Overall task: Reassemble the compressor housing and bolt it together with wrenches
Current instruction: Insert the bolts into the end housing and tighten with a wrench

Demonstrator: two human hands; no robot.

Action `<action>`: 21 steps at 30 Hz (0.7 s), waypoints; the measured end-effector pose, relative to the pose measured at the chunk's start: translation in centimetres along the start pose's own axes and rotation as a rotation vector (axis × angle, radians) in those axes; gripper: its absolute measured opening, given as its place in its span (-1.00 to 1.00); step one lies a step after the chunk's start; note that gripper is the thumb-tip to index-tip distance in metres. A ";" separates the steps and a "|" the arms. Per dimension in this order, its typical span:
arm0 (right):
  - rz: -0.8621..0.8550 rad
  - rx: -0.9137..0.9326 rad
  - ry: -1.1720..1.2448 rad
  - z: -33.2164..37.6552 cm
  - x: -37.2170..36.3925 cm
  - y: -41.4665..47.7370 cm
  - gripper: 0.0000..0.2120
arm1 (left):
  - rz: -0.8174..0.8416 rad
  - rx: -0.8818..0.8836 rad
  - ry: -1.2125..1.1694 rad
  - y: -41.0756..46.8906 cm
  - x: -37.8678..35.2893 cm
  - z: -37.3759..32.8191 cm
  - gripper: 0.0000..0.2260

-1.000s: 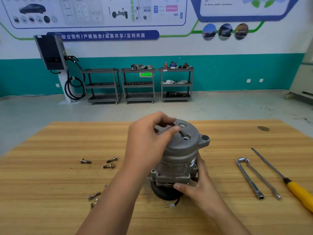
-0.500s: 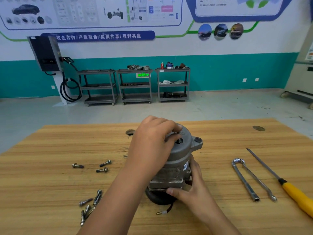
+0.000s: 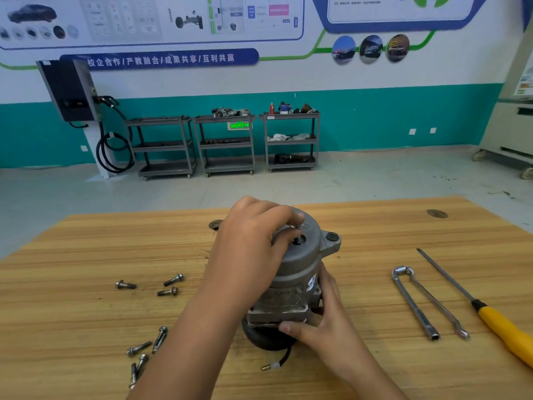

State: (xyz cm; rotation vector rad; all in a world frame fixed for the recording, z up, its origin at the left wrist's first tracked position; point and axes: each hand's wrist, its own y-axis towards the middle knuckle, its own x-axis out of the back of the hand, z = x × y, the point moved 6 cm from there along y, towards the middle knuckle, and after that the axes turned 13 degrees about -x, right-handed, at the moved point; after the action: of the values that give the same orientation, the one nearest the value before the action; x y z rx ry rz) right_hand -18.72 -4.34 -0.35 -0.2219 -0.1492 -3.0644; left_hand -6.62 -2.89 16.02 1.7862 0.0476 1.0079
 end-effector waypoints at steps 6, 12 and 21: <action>0.007 0.001 -0.003 0.0 0.0 -0.1 0.01 | 0.057 0.073 -0.053 0.0 -0.2 0.4 -0.90; 0.001 -0.006 -0.022 0.0 0.0 -0.1 0.03 | 0.112 0.188 -0.158 -0.2 -0.6 1.0 -0.85; 0.010 -0.039 -0.032 0.4 -0.1 -0.3 0.00 | 0.100 0.229 -0.221 -0.6 -0.6 1.3 -0.78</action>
State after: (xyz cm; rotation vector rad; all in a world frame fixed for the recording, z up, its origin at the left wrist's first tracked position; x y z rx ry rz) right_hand -18.58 -4.00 -0.02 -0.2736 -0.0903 -3.0574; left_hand -5.94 -3.87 15.08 2.1185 -0.0674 0.8967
